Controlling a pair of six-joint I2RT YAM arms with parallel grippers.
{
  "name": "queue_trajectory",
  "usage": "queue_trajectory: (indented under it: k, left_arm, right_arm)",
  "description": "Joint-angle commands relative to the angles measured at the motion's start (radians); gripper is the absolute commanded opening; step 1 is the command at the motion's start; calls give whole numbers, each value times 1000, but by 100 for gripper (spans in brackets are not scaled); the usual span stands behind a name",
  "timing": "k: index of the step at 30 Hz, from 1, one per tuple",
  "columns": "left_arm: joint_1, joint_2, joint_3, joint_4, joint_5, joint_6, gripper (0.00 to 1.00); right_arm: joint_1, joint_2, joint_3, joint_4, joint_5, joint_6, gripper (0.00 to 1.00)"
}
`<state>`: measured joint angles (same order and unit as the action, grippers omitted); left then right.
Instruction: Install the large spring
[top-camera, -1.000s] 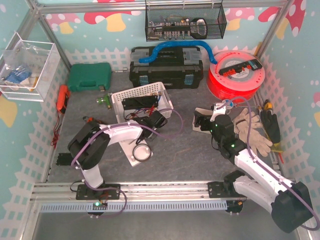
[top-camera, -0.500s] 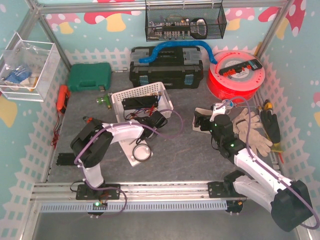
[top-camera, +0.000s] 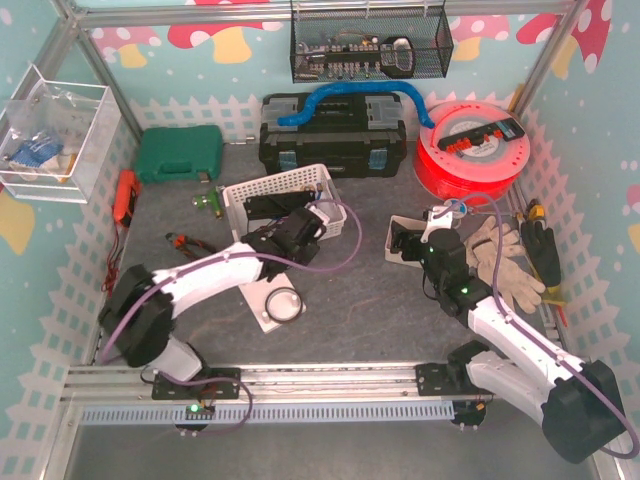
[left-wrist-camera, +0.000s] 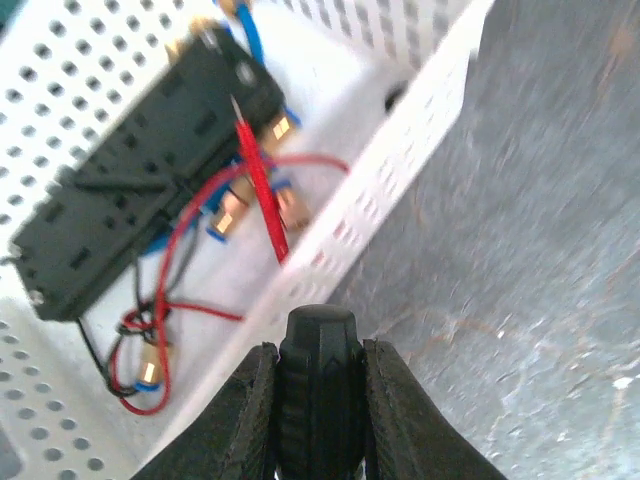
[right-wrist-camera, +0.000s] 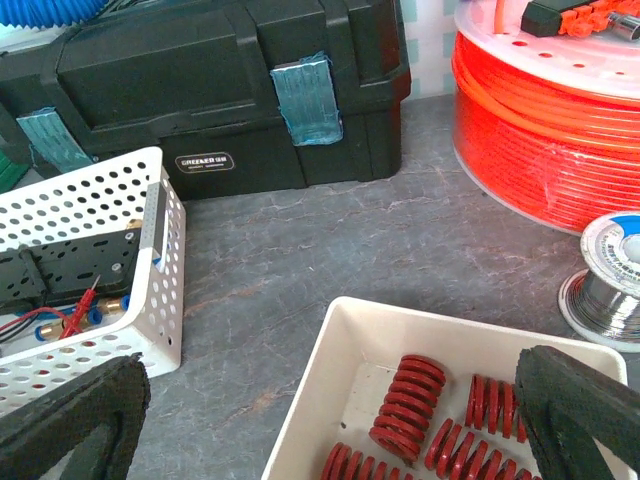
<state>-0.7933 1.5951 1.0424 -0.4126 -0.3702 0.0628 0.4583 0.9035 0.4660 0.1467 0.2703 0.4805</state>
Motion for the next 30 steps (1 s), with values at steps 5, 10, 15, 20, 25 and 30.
queue_trajectory:
  k: [5, 10, 15, 20, 25, 30]
  left_arm:
    - [53, -278, -61, 120, -103, -156, 5]
    - [258, -375, -138, 167, -114, -287, 2]
    - [490, -415, -224, 217, -47, -451, 2]
    - [614, -361, -282, 271, 22, -480, 3]
    - [690, -256, -275, 325, 27, -510, 6]
    - [720, -148, -240, 335, 47, -521, 19]
  right_arm:
    - [3, -17, -9, 12, 20, 11, 99]
    - [3, -26, -9, 11, 19, 11, 99]
    - [3, -27, -9, 9, 18, 12, 99]
    - [3, -28, -7, 6, 23, 13, 99]
    - [3, -29, -6, 5, 23, 11, 99]
    - [3, -34, -7, 0, 27, 10, 99]
